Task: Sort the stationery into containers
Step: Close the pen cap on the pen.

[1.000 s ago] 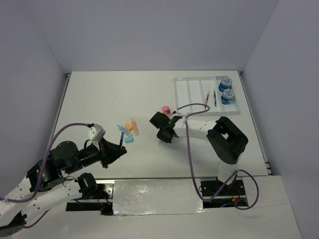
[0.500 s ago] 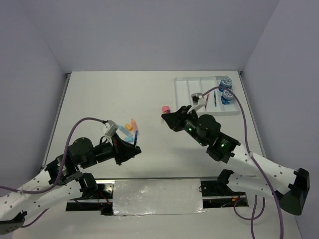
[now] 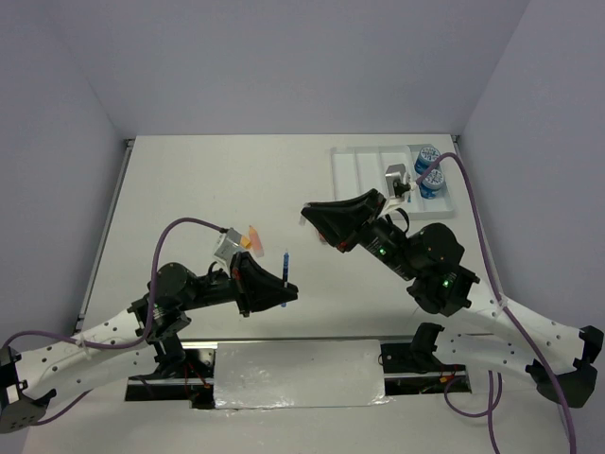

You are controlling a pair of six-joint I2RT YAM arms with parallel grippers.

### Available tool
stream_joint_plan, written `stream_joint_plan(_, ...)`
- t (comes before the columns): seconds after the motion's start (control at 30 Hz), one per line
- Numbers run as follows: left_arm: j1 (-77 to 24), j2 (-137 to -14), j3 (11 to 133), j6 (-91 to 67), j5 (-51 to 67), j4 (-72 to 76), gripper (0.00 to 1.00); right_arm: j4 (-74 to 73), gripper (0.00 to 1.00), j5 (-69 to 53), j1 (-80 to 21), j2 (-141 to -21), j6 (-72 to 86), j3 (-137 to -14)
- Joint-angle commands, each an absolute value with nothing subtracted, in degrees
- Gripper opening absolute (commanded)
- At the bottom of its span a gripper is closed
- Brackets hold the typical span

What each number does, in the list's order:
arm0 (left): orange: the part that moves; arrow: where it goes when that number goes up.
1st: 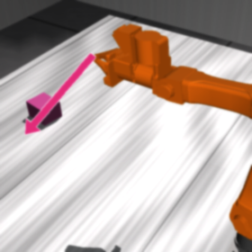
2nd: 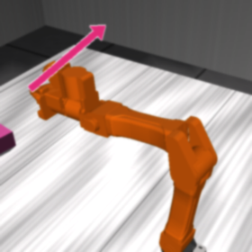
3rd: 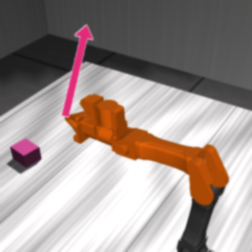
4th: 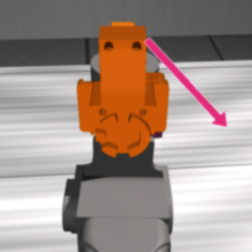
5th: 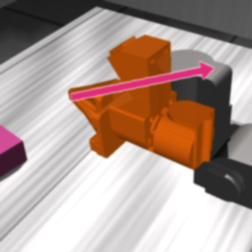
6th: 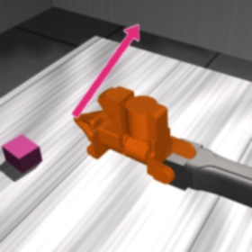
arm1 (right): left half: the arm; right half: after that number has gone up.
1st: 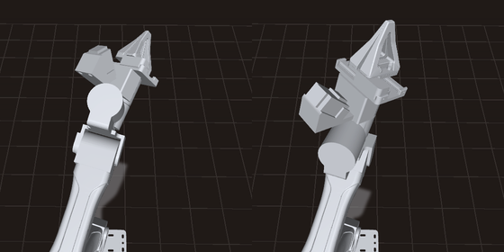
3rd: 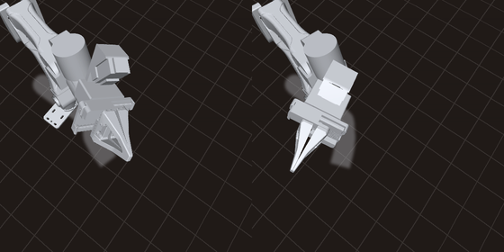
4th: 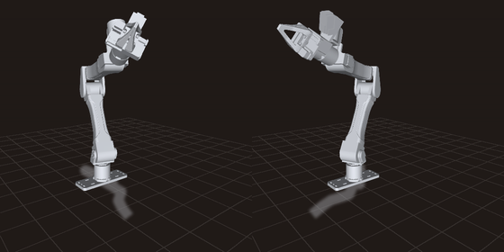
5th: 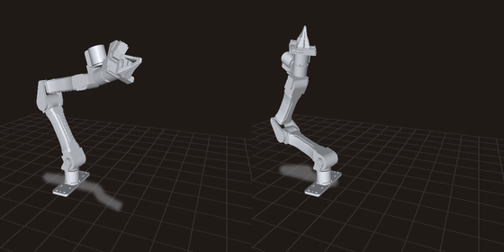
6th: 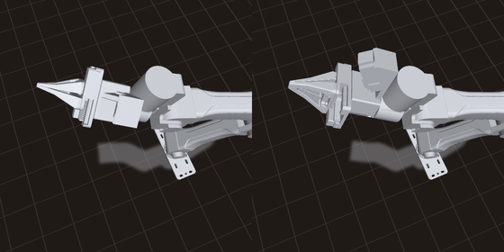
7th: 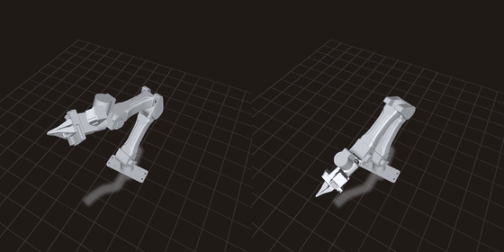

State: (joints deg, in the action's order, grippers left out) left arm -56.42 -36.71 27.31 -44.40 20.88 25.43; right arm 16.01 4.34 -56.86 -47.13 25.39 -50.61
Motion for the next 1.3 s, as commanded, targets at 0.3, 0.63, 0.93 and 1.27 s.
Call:
stream_joint_plan(0.3,-57.0,-35.6,29.2,-43.2,23.4,32.8,0.0,21.6,0.0,-3.2,-60.9,-48.8,23.1,-52.1)
stream_joint_plan(0.63,-57.0,-35.0,28.9,-42.0,22.2,30.4,0.0,22.9,0.0,-3.5,-63.9,-50.4,22.9,-52.2)
stream_joint_plan(0.93,-57.0,-32.9,29.5,-40.2,19.8,27.0,0.0,22.9,0.0,-2.6,-65.8,-50.6,22.4,-51.6)
stream_joint_plan(1.27,-57.0,-32.4,30.1,-39.6,20.3,26.5,0.0,22.4,0.0,-1.8,-66.7,-52.6,22.5,-51.1)
